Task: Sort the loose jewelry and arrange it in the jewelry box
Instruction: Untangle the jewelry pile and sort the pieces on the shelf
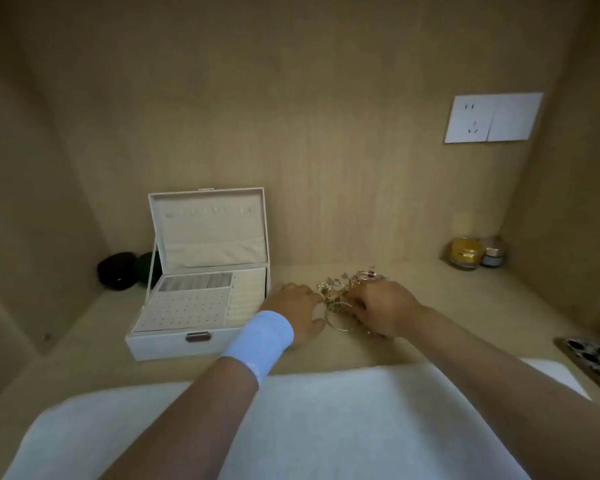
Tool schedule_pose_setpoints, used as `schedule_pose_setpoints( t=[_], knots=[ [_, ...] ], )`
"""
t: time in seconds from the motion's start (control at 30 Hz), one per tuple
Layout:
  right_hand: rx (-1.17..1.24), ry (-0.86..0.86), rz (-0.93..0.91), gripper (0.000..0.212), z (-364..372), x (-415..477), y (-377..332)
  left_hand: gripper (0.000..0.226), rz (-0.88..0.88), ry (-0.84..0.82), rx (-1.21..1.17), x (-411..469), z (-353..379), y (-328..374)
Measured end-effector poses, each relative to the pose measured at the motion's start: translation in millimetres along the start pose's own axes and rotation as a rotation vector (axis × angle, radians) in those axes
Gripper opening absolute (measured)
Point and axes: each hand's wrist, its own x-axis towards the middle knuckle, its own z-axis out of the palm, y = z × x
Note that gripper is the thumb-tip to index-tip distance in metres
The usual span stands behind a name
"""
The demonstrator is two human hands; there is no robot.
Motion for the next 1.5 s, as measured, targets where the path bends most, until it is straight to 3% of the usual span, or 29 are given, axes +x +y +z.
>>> schedule_pose_setpoints(
  t=[0.4,0.67,0.83,1.03,1.33,1.5],
  knots=[
    [-0.099,0.126,0.041,0.028,25.2,14.5,9.3,0.025,-0.194,-0.078,-0.181,40.3,11.3,26.0],
    [0.256,0.091,0.102,0.012,1.6,33.1,0.0,0.034,-0.092,0.009,-0.05,32.5,-5.1,-13.9],
    [0.436,0.056,0.068,0.014,-1.4,62.6,-21.8,0.045,-0.088,-0.072,0.144,17.1,-3.1,-51.9],
    [0.298,-0.034,0.074,0.017,22.7,86.2,-46.2,0.049,-0.075,-0.076,0.139,6.0,-3.2,-63.3],
    [0.131,0.004,-0.02,0.025,34.9,89.0,-45.4,0.046,-0.082,0.043,-0.021,17.6,-14.5,-39.4],
    [0.167,0.11,-0.008,0.026,16.3,73.6,-1.7,0.048,-0.063,0.043,-0.203,40.1,-17.8,-13.2]
  ],
)
